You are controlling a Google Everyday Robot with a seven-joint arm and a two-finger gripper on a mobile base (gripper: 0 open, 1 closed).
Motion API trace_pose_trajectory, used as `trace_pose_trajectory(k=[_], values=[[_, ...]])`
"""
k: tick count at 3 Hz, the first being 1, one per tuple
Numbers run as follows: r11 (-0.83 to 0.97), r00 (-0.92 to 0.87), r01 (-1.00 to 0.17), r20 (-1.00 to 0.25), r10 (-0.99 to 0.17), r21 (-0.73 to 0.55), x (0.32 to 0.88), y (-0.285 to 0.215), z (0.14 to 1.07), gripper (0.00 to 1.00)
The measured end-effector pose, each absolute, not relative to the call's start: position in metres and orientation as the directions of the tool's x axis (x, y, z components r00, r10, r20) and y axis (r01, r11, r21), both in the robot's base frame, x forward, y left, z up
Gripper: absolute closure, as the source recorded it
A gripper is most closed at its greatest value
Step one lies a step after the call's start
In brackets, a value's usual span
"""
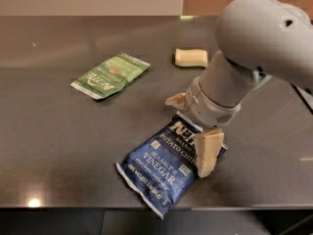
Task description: Move blue chip bag near green jalapeno chip bag
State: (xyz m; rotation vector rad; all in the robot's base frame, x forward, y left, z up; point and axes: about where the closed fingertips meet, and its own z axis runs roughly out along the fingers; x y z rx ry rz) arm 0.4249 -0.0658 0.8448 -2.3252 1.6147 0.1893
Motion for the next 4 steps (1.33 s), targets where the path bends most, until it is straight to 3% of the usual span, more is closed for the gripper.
trace_pose_trajectory(k=[1, 2, 4], values=[[-0.37, 0.397, -0.917, -0.262, -0.88, -0.149, 0.4209, -0.06, 0.8356, 0.0], [-0.403, 0.422, -0.906, -0.253, -0.87, -0.125, 0.4184, -0.0578, 0.8299, 0.18], [-0.391, 0.405, -0.914, -0.246, -0.881, -0.107, 0.4196, -0.0581, 0.8334, 0.64]])
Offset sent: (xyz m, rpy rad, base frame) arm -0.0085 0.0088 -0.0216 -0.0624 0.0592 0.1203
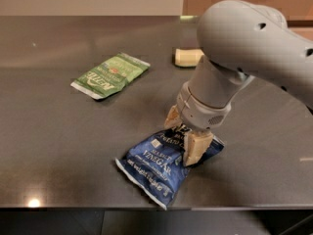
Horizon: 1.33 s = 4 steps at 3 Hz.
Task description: Move blue chip bag near green jalapeno chip bag
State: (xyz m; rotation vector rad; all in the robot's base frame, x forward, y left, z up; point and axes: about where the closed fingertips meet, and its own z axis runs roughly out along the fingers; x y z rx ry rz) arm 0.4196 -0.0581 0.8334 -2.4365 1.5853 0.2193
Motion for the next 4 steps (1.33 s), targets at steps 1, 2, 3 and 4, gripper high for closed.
trace_pose_trajectory(k=[1, 2, 3, 4], values=[[-0.34, 0.362, -0.932, -0.252, -0.898, -0.126, 0.429, -0.054, 0.848, 0.87], [-0.283, 0.322, -0.943, -0.261, -0.91, -0.174, 0.444, -0.044, 0.872, 1.0], [-0.221, 0.287, -0.946, -0.29, -0.913, -0.238, 0.462, -0.028, 0.893, 1.0], [-0.159, 0.268, -0.934, -0.332, -0.904, -0.32, 0.486, -0.007, 0.907, 1.0]])
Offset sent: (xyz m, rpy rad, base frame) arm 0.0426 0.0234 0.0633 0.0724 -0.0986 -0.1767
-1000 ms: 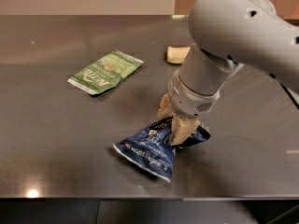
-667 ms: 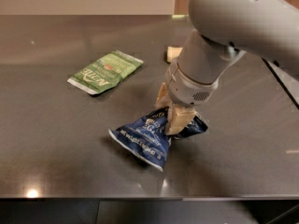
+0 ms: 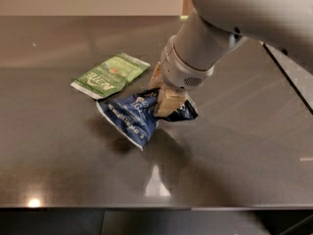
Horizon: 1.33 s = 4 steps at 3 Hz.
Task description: Move blue chip bag near green jalapeno chip bag
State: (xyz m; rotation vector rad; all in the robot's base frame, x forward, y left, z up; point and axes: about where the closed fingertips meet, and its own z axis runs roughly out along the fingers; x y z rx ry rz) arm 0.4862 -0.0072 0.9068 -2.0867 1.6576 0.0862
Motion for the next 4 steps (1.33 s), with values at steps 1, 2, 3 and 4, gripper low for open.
trace_pose_trajectory(k=[1, 2, 3, 4], values=[[-0.108, 0.252, -0.921, -0.361, -0.898, -0.373, 0.513, 0.01, 0.914, 1.0], [-0.075, 0.238, -0.911, -0.368, -0.899, -0.405, 0.536, 0.021, 0.92, 1.0], [-0.062, 0.222, -0.907, -0.348, -0.911, -0.418, 0.556, 0.028, 0.922, 0.82], [-0.048, 0.197, -0.904, -0.313, -0.929, -0.426, 0.574, 0.032, 0.918, 0.57]])
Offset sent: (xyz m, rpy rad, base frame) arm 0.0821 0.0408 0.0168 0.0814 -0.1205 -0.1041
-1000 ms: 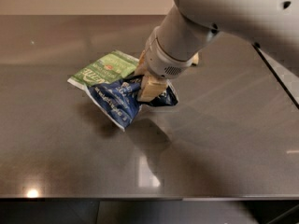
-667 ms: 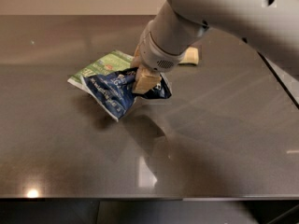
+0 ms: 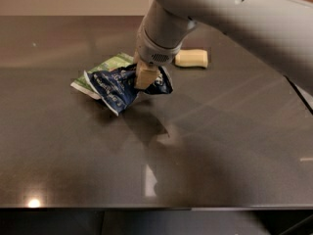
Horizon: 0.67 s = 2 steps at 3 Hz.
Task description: Move blue chip bag near green jalapeno chip bag
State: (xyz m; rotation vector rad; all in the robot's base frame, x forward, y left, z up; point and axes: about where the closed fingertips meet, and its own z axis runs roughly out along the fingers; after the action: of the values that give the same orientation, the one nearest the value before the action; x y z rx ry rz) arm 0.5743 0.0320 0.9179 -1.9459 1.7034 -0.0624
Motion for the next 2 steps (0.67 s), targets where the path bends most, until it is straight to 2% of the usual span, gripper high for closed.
trace_pose_trajectory(k=[2], values=[[0.006, 0.147, -0.902, -0.318, -0.937, -0.433, 0.5862, 0.0331, 0.9115, 0.12]])
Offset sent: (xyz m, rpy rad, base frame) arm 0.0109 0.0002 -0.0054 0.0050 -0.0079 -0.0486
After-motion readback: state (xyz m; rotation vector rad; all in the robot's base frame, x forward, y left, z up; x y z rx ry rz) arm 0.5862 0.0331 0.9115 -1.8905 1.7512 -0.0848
